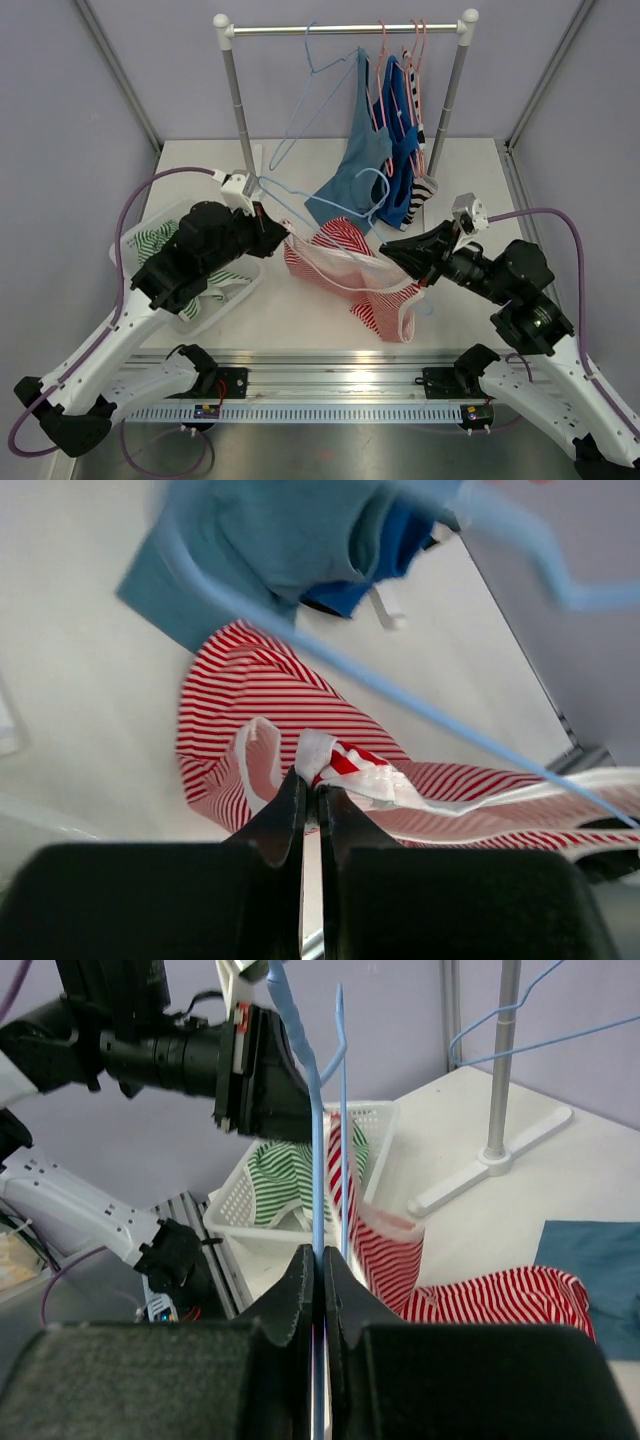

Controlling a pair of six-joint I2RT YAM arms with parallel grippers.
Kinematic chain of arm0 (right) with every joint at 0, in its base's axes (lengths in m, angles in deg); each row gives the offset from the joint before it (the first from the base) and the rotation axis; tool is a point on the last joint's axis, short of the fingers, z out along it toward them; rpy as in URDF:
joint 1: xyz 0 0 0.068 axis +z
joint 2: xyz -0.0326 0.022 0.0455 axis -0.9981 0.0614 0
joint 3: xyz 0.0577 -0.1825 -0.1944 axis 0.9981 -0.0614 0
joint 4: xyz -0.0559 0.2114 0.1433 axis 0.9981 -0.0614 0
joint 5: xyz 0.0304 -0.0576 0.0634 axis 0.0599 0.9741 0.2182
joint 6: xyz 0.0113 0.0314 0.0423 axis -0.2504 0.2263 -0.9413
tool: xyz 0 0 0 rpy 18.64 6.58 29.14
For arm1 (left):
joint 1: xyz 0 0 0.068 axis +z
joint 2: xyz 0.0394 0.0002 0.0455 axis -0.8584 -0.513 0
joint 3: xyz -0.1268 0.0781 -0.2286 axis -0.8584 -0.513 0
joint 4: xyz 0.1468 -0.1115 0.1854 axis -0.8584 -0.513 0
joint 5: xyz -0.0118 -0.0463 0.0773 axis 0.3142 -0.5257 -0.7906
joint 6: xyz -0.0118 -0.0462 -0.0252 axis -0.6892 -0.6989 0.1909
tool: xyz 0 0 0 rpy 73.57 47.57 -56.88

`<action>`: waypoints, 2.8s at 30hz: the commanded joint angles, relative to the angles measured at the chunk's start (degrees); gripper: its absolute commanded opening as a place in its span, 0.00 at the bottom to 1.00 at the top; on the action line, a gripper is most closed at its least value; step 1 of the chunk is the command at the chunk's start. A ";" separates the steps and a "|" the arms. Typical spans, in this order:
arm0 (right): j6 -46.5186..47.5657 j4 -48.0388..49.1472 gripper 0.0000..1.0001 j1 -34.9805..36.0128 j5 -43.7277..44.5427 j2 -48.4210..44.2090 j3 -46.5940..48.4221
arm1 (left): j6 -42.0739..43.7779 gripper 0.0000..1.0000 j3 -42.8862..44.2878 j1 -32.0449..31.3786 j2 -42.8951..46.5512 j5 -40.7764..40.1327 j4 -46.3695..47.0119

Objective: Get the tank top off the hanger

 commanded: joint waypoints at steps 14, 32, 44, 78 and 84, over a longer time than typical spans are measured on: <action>-10.16 28.23 0.00 -0.13 19.60 3.82 -1.47 | -2.16 0.00 -12.44 -0.59 3.56 8.93 7.83; -13.95 64.13 0.00 -0.13 18.98 10.77 -16.43 | -2.51 0.00 -17.63 -12.89 -1.01 7.82 13.30; -5.69 12.80 0.00 -0.13 29.36 12.60 7.74 | -0.48 0.24 -14.64 -14.21 -2.60 -2.67 1.34; 9.87 -13.25 0.00 0.49 46.94 62.70 66.63 | 4.17 0.99 -10.42 -14.30 16.30 -28.17 -17.83; 11.63 -13.94 0.00 0.40 45.72 69.29 74.89 | 4.88 0.99 -10.69 -14.30 16.39 -27.20 -17.13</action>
